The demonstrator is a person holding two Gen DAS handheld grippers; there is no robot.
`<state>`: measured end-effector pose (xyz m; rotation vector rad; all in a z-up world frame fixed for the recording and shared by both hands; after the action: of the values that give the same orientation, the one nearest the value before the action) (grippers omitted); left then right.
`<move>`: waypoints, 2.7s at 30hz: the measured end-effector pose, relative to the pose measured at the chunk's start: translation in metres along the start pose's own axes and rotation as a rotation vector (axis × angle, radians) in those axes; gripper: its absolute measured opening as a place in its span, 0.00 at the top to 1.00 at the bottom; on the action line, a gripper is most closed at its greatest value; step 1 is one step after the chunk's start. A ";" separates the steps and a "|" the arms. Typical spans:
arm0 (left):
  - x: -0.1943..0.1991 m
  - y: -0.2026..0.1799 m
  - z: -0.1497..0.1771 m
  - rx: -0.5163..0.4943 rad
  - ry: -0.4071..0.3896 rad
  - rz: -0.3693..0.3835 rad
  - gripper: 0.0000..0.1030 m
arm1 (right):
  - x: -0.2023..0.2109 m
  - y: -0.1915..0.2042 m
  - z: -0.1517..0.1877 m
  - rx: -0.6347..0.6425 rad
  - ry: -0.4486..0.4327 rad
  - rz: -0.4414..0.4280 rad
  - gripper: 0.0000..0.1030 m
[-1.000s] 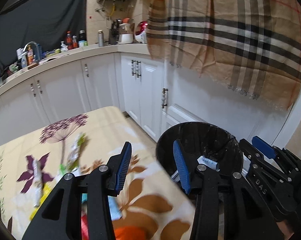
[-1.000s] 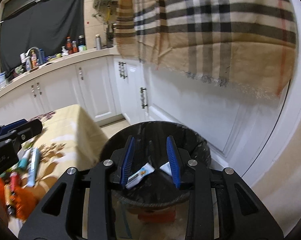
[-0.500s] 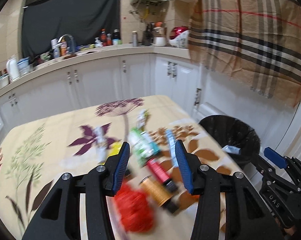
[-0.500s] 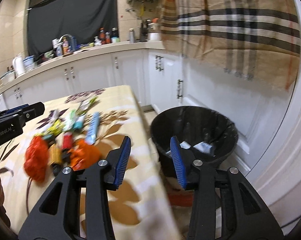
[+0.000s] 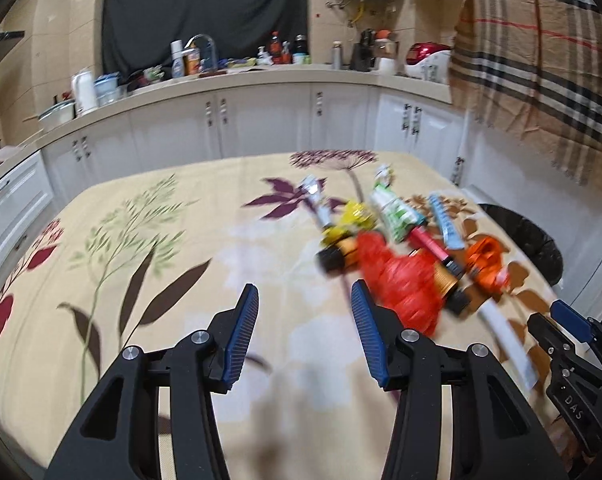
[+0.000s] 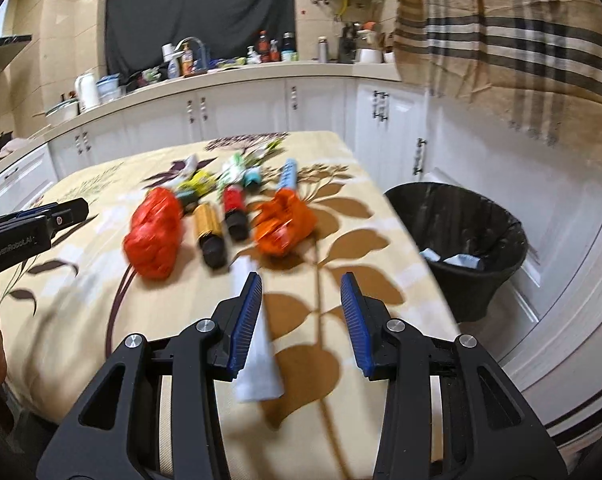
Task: Collect trash
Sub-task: 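Grasp the flat white plastic strip with the right tool, then grasp the red plastic bag with the left tool, then carry the red bag and white strip over the bin and release both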
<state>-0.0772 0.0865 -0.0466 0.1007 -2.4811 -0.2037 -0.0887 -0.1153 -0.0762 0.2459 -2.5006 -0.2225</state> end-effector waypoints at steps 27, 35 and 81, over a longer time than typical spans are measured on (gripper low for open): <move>0.003 0.002 0.025 0.035 0.040 0.026 0.53 | -0.002 0.009 0.022 0.057 0.029 -0.037 0.82; 0.000 -0.018 0.013 0.014 0.028 0.071 0.53 | 0.011 -0.004 0.004 0.022 -0.031 -0.013 0.82; -0.024 -0.076 -0.072 -0.070 -0.093 0.185 0.68 | -0.040 -0.068 -0.093 -0.080 -0.091 0.080 0.82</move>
<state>-0.0127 0.0054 -0.0170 -0.1704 -2.5544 -0.2209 0.0065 -0.1819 -0.0393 0.1055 -2.5784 -0.3064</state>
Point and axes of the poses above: each gripper's, at about its wrist camera, not at the fingertips, and x roughly against the way its jaws point, y to its left, z to its underside, the point moved 1 cm from there along -x, roughly the way its jaws point, and after that the axes turned 12 degrees about -x, right-handed, at the moved point
